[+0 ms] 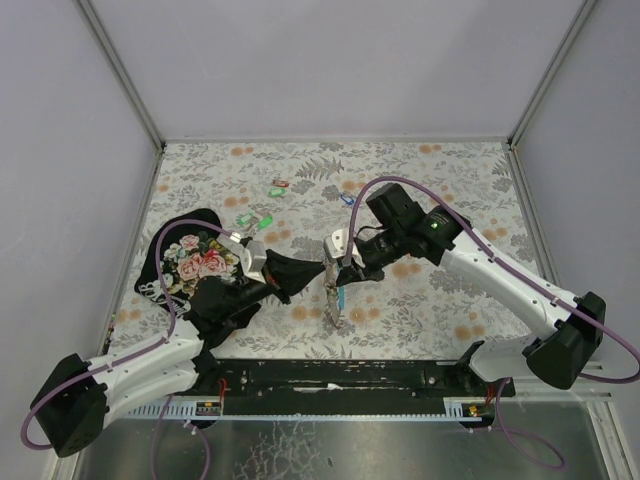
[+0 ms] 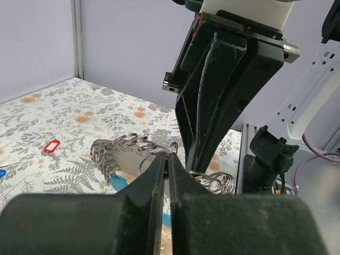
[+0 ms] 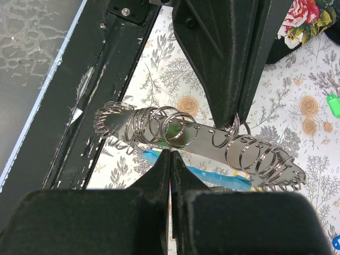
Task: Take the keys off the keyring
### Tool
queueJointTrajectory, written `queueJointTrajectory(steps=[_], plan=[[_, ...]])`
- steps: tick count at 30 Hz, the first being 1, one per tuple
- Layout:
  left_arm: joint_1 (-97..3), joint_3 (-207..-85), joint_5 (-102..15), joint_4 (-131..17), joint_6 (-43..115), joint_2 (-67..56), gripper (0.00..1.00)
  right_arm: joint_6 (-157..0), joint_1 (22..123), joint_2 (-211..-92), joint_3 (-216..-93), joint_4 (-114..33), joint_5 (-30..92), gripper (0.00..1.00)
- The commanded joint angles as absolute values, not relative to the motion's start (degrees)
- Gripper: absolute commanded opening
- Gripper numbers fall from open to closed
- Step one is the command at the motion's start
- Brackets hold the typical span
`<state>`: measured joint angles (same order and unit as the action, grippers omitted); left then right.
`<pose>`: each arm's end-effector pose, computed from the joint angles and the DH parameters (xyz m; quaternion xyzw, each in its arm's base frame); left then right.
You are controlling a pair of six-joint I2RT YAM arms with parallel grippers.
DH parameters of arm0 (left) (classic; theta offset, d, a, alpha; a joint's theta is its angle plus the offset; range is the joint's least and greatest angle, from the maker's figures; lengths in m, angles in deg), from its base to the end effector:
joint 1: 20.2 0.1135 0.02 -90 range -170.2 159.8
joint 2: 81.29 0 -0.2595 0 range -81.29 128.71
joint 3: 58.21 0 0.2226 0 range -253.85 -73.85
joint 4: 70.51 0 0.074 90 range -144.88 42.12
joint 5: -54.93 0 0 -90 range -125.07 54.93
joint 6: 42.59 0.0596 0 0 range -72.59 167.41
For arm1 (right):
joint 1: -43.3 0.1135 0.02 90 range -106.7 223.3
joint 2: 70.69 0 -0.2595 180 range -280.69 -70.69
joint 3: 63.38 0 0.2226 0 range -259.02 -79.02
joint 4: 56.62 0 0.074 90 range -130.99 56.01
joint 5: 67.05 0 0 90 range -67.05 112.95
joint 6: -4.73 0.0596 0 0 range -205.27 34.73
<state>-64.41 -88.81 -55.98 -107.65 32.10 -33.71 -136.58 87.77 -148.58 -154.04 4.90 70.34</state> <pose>0.1139 -0.1405 0.2848 0.2846 0.5080 -0.4904 0.6484 0.1534 0.2121 0.3305 -0.7307 0.4697 0.3562 0.3444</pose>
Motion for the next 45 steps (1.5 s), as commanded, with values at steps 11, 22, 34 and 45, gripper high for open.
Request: queueJointTrajectory(steps=[11, 22, 34, 45], plan=[[-64.2, -89.3, -47.0, -103.6, 36.1, -35.5, 0.0, -134.9, 79.4, -143.6, -151.3, 2.3, 70.9, 0.0], [-63.8, -90.8, -46.3, -98.2, 32.7, -33.5, 0.0, -123.9, 60.6, -144.9, -140.3, -11.8, 61.6, 0.0], [-63.8, -95.3, -52.6, -106.0, 23.5, -23.2, 0.0, -128.6, 48.5, -155.2, -138.2, -9.9, 35.1, 0.0], [-63.9, -99.2, -56.6, -112.7, 19.0, -15.4, 0.0, -128.6, 41.7, -162.4, -137.8, -12.3, 23.2, 0.0]])
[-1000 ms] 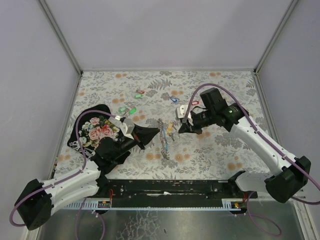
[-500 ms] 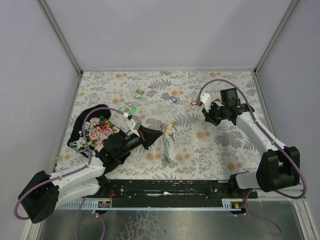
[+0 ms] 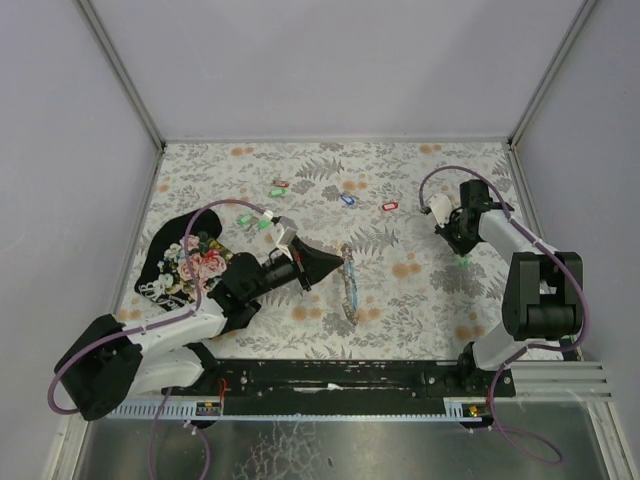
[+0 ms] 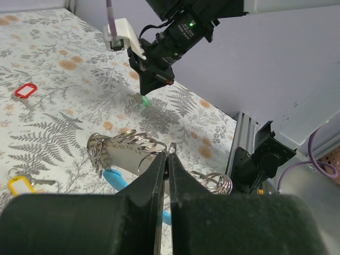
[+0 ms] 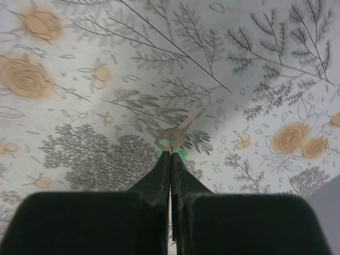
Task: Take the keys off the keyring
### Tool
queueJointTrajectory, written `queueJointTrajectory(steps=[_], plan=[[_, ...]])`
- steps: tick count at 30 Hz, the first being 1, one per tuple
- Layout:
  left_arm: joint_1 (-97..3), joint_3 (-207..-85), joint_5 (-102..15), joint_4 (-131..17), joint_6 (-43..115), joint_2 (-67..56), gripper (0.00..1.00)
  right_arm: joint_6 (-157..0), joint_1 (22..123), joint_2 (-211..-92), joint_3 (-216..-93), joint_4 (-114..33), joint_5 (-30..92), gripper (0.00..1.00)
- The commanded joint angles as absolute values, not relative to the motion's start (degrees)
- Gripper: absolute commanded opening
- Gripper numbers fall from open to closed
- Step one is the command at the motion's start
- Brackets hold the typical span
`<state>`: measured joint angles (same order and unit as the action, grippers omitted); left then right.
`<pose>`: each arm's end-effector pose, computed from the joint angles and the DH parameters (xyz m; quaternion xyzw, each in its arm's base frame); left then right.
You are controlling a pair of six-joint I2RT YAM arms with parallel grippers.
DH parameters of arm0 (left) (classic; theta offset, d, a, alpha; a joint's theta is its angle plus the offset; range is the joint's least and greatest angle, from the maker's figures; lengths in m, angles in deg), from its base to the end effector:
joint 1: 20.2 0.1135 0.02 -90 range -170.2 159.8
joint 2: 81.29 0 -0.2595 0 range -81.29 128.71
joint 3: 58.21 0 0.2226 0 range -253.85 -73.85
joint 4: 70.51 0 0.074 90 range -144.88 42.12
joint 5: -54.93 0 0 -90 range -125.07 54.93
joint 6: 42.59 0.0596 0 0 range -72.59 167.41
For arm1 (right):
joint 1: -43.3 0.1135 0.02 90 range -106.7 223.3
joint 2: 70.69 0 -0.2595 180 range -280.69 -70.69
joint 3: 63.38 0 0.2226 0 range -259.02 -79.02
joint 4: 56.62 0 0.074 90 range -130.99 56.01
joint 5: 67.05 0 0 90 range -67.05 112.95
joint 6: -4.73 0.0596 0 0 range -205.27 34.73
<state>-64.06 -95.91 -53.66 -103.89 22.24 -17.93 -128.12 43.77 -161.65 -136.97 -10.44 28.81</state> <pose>0.1553 -0.1756 0.2666 0.2255 0.6209 -0.5087 0.5522 0.2961 0.0085 0.1872 -0.3697 0.8992 -0.0362 0.2310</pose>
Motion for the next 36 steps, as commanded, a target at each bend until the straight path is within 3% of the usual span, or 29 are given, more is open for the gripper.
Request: queueJointTrajectory(steps=[1, 12, 15, 17, 18, 22, 30, 36], plan=[[-63.8, -99.6, -57.3, -113.7, 18.3, -14.4, 0.0, -128.3, 41.2, -162.6, -137.9, -12.5, 23.1, 0.0], [-65.9, -105.2, -60.1, -125.0, 10.7, -2.2, 0.0, -127.3, 38.6, -162.2, -137.2, -14.1, 26.1, 0.04], [-67.6, -106.5, -59.4, -128.0, 9.7, 2.0, 0.0, -126.8, 38.4, -162.8, -138.5, -12.4, 27.7, 0.24], [-68.8, -107.2, -58.3, -129.7, 9.5, 4.2, 0.0, -126.1, 37.9, -161.6, -138.9, -11.3, 31.0, 0.5], [-69.3, -107.6, -57.7, -130.3, 9.7, 5.3, 0.0, -125.7, 37.6, -160.4, -138.9, -11.1, 33.3, 0.58], [-71.7, -110.4, -55.4, -130.4, 12.0, 9.6, 0.0, -123.2, 35.4, -153.6, -138.4, -11.9, 40.7, 0.76], [-72.3, -120.8, -51.7, -134.8, 7.9, 25.6, 0.0, -117.9, 29.2, -141.9, -136.9, -15.4, 55.2, 0.8], [-69.2, -129.8, -51.9, -137.1, -0.8, 37.4, 0.0, -116.3, 28.8, -138.8, -135.8, -17.2, 59.1, 0.83]])
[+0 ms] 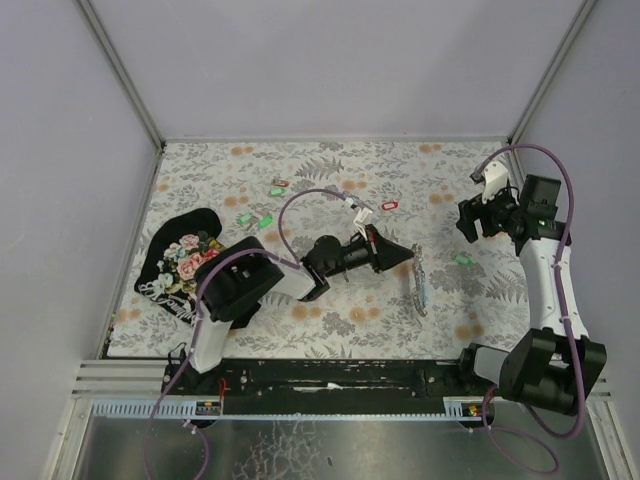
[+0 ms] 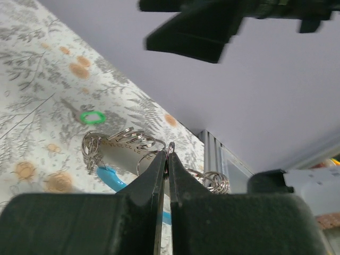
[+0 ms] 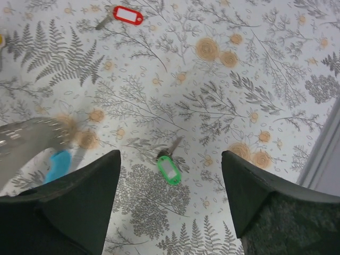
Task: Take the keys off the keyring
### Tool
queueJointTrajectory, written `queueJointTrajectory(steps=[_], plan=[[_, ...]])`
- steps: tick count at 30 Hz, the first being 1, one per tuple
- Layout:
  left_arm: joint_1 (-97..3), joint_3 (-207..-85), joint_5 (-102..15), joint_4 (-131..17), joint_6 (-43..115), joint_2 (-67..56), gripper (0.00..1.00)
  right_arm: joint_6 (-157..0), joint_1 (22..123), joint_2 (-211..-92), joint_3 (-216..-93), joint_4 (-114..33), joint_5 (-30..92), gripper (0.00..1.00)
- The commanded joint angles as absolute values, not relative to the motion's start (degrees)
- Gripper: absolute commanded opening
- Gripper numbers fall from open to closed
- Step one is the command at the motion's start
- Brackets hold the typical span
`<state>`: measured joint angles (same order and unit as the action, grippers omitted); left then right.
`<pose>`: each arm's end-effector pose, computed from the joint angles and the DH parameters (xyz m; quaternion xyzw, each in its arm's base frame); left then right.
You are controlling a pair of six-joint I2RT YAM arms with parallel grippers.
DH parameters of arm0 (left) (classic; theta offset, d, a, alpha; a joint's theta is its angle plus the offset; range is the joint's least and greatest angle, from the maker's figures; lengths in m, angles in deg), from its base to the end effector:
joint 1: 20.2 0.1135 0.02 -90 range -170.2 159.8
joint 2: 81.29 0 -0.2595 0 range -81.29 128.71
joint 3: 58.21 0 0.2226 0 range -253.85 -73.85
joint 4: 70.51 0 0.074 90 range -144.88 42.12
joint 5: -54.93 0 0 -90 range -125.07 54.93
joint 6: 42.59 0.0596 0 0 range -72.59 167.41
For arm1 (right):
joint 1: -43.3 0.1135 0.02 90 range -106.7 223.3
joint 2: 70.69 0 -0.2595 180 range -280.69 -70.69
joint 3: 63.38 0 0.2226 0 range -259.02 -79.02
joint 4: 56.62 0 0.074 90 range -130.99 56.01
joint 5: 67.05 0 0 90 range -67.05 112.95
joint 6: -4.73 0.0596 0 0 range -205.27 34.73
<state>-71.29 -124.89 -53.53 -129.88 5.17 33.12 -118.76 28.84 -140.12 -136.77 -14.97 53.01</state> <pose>0.2396 -0.3269 0.2114 0.1721 0.6121 -0.6261 0.4514 0.2498 -0.0336 0.2950 -0.2560 0.8361 0.0397 0.4836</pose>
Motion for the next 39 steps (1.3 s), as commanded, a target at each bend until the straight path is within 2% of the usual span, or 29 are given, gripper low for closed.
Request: queueJointTrajectory(steps=[1, 5, 15, 18, 24, 26, 28, 29, 31, 35, 39], plan=[[-68.8, -130.7, -51.8, -135.6, -0.6, 38.3, 0.0, -116.5, 28.7, -138.9, -135.9, -16.9, 59.3, 0.83], [-67.1, -131.5, -48.2, -123.5, 0.5, 37.8, 0.0, -116.9, 28.7, -139.2, -136.1, -16.5, 59.8, 0.83], [-64.0, -129.7, -45.7, -98.8, 7.2, 30.7, 0.14, -117.1, 28.6, -139.6, -136.4, -15.8, 61.8, 0.83], [-63.8, -128.6, -41.0, -90.4, 11.6, 24.9, 0.25, -116.9, 28.6, -138.8, -136.5, -15.6, 63.4, 0.84], [-63.8, -127.7, -30.2, -74.6, 23.2, 7.3, 0.61, -116.7, 28.6, -135.7, -137.2, -15.2, 67.7, 0.86], [-63.9, -127.3, -28.6, -70.7, 25.8, 0.7, 0.71, -116.3, 28.7, -133.9, -138.3, -14.8, 68.6, 0.91], [-63.8, -127.6, -28.0, -66.3, 28.5, -6.5, 0.81, -115.7, 28.6, -132.1, -140.8, -13.8, 68.7, 1.0], [-63.8, -128.1, -27.3, -64.2, 29.3, -9.8, 0.87, -114.9, 28.6, -131.2, -142.4, -13.3, 68.5, 0.99], [-63.7, -129.1, -25.7, -60.5, 30.7, -16.5, 0.99, -102.9, 28.6, -130.2, -146.9, -14.3, 65.7, 0.99], [-63.5, -133.9, -24.2, -51.5, 30.3, -26.8, 1.0, -92.6, 28.6, -131.3, -160.4, -9.3, 65.5, 0.99], [-63.5, -142.8, -26.3, -40.1, 28.7, -33.0, 1.0, -89.2, 28.6, -130.1, -167.0, -8.1, 68.9, 0.99]])
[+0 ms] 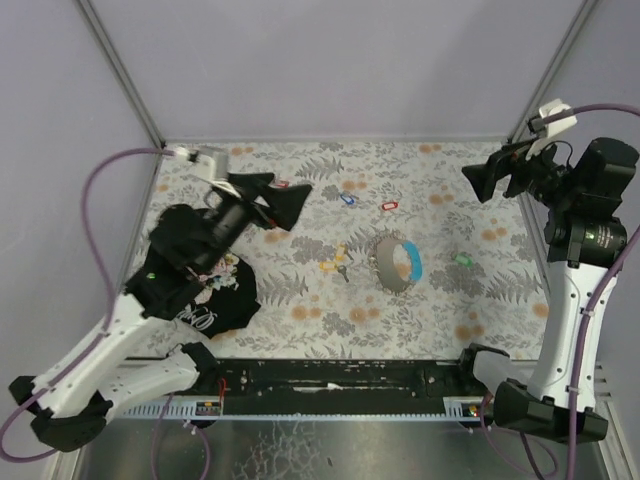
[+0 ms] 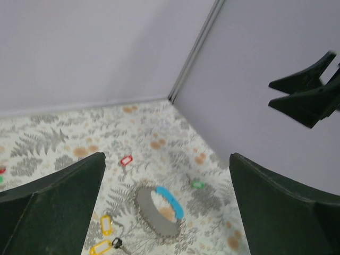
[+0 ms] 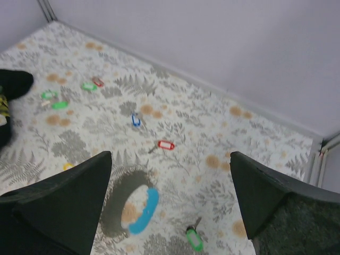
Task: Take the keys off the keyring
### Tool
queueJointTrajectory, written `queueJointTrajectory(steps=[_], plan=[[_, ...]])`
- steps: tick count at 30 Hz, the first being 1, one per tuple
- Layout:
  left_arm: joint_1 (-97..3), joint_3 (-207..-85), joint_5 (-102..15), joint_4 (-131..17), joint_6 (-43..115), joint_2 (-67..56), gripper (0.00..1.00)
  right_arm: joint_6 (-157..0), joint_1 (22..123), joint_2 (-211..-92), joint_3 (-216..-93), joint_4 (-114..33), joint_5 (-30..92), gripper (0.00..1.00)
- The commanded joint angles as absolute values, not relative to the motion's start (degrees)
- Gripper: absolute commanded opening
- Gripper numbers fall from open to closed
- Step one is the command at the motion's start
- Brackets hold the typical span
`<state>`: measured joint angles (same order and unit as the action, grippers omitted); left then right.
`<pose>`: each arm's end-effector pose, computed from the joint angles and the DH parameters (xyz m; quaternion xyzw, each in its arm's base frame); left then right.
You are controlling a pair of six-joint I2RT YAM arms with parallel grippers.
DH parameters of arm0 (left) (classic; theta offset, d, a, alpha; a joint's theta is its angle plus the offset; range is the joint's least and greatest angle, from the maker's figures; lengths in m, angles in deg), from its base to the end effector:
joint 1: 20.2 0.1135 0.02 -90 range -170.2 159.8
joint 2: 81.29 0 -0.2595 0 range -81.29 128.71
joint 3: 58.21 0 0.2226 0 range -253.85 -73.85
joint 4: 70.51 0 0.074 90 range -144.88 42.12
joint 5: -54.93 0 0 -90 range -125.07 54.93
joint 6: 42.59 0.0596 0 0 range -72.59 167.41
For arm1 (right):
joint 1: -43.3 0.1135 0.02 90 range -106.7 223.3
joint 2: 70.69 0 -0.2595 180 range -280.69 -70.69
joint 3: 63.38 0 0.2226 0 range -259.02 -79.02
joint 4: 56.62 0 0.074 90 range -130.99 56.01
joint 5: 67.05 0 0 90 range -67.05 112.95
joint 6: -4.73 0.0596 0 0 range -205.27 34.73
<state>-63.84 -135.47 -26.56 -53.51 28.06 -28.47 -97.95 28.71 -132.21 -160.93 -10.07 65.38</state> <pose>0.1491 -0.1300 0.4296 0.0839 0.6549 -0.3498 0.6646 0.1962 -0.0095 0.4510 -0.2194 0.7206 0.1299 0.6448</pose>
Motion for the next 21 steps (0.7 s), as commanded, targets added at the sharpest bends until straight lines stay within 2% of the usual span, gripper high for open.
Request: queueJointTrajectory(steps=[1, 4, 9, 15, 21], plan=[[-63.4, -144.6, -26.9, -38.1, 28.4, -34.5, 1.0, -88.2, 28.6, -129.7, -167.8, -8.6, 69.8, 0.99], [-63.5, -149.4, -28.3, -32.9, 27.5, -38.6, 1.0, -82.2, 28.6, -129.8, -172.0, -7.6, 70.1, 0.99], [-63.5, -154.3, -29.0, -28.0, 27.3, -40.9, 1.0, -73.2, 28.6, -131.5, -180.1, -4.2, 62.9, 0.99], [-63.5, -155.4, -28.5, -26.6, 27.9, -40.6, 1.0, -72.3, 28.6, -133.8, -185.7, -1.1, 60.5, 0.99], [-63.5, -155.2, -28.3, -26.9, 28.7, -40.6, 1.0, -73.9, 28.6, -134.2, -185.5, -1.1, 60.6, 0.99]])
